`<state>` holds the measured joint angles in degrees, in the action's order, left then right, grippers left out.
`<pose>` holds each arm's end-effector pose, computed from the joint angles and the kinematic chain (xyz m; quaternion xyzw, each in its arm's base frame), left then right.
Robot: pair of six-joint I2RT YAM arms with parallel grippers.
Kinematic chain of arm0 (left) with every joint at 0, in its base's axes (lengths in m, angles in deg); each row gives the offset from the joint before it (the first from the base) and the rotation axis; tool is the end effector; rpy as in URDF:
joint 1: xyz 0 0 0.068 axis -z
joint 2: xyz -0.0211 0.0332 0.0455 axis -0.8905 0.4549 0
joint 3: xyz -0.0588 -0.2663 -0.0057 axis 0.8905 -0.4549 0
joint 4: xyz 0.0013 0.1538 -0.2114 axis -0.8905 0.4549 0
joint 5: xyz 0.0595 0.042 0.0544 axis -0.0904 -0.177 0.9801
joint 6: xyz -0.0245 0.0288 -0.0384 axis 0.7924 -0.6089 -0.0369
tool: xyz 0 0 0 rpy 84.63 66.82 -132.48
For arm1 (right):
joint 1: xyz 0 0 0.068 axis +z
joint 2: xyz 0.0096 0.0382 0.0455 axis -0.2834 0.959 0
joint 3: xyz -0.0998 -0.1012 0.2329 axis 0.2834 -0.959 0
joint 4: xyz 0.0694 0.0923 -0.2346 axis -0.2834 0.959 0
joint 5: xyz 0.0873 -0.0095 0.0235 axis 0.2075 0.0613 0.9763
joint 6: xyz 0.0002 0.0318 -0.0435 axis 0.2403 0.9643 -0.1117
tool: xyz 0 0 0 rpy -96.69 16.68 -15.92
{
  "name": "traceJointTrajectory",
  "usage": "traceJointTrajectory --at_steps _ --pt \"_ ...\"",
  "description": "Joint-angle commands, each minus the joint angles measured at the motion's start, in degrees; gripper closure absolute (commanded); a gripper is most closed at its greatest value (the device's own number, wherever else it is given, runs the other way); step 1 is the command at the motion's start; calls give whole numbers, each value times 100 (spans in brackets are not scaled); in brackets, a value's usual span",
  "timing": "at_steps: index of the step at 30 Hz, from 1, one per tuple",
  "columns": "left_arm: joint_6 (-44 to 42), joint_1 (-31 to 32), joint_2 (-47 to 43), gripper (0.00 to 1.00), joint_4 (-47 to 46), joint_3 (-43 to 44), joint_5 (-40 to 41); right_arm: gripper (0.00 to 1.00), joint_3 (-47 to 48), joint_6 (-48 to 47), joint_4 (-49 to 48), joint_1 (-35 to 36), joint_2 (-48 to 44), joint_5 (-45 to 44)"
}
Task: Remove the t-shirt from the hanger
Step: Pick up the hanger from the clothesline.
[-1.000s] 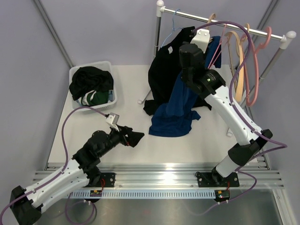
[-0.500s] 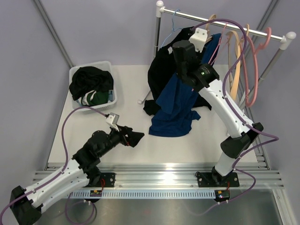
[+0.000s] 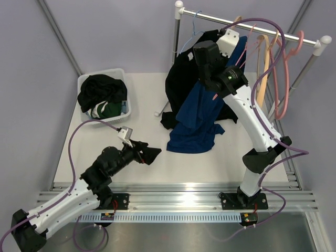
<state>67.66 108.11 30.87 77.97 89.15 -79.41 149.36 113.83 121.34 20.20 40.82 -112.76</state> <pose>0.1065 -0.1071 0.2342 0.0787 0.7519 -0.4145 0.5066 0.3034 0.1902 0.4930 0.1972 0.7663 -0.0580 0.6087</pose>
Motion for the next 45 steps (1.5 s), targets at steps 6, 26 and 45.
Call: traceJointTrajectory --at_steps 6,26,45 --pt "19 19 -168 1 -238 -93 71 81 419 327 654 -54 328 -401" --pt "10 27 -308 1 -142 -119 106 100 472 -630 260 -54 180 -401" --pt "63 27 -352 1 60 100 89 100 -1892 -2636 -2370 -63 -2422 1567"
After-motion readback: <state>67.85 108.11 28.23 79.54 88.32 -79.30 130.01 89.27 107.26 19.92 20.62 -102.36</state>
